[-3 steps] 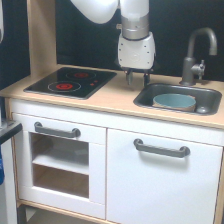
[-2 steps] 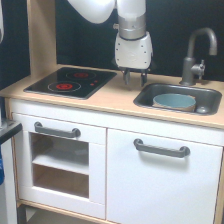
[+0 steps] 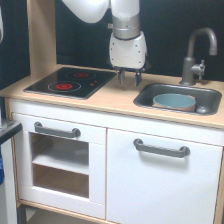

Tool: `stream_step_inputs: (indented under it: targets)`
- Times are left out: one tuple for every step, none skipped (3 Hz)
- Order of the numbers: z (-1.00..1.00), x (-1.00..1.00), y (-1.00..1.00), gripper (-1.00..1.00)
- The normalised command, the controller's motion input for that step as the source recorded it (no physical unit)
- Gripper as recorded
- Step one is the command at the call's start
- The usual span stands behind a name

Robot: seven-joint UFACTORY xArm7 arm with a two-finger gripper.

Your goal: Place the pot in the sink

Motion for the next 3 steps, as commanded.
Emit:
stream_step_inputs:
  targets:
    - [0.28, -0.28, -0.10, 1.00]
    - [0.31, -0.31, -0.13, 1.00]
    - [0.33, -0.31, -0.16, 0.99]
